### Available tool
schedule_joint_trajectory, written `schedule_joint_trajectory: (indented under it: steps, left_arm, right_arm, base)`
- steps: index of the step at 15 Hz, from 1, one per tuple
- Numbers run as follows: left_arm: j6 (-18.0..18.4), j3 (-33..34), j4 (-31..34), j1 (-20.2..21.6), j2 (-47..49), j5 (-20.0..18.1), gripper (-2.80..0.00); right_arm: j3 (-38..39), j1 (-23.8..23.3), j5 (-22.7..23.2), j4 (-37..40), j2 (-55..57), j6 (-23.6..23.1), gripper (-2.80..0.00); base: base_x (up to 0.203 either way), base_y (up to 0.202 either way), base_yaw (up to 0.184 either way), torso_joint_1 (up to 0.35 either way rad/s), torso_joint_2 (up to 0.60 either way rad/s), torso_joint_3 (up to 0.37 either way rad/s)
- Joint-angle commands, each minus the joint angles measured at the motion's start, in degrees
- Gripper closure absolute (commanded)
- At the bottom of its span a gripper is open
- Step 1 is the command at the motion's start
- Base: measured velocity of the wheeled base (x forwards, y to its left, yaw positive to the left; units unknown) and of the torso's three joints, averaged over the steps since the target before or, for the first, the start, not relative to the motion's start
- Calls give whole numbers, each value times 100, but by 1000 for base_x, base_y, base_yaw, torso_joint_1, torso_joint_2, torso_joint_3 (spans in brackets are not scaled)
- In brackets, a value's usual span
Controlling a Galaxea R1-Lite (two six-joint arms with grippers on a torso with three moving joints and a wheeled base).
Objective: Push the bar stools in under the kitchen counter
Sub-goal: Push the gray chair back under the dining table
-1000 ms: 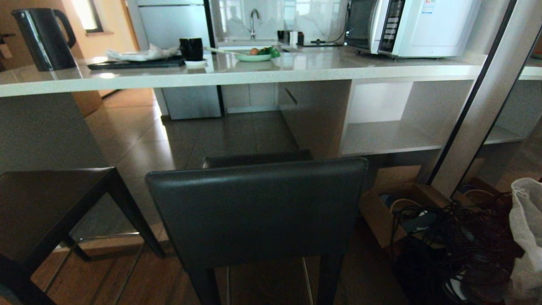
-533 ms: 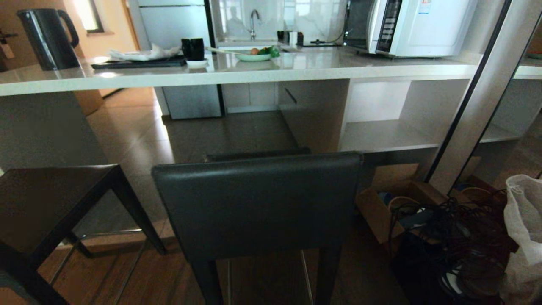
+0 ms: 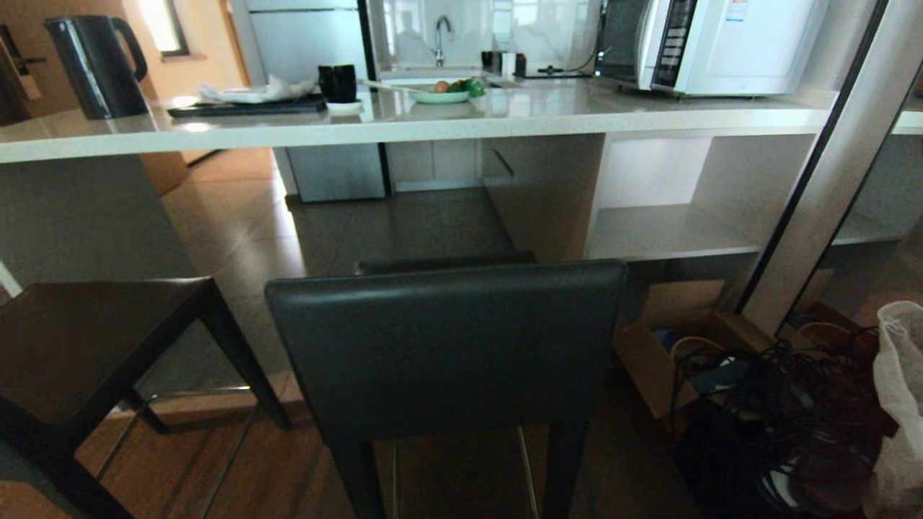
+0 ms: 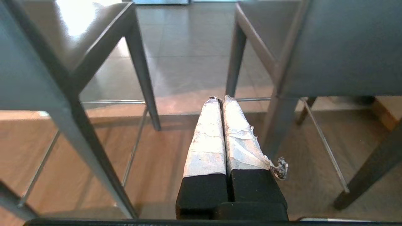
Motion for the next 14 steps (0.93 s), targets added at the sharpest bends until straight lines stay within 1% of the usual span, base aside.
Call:
schedule_joint_trajectory:
  steps: [1,2,14]
  left_arm:
    - [-2,0,5,-1,6,2,0]
    - [-2,0,-1,-1,6,2,0]
    - [-2,0,6,-1,6,2,0]
  right_arm:
    - [0,-2,9,2,7,-4,0]
    - [0,-2,2,2,7,-4,0]
    - [0,-2,2,2,7,-4,0]
  base:
    - [1,79,-18,0,3,2]
    - [1,129,1,7,0,-1]
    - [0,196,-1,2,3,2]
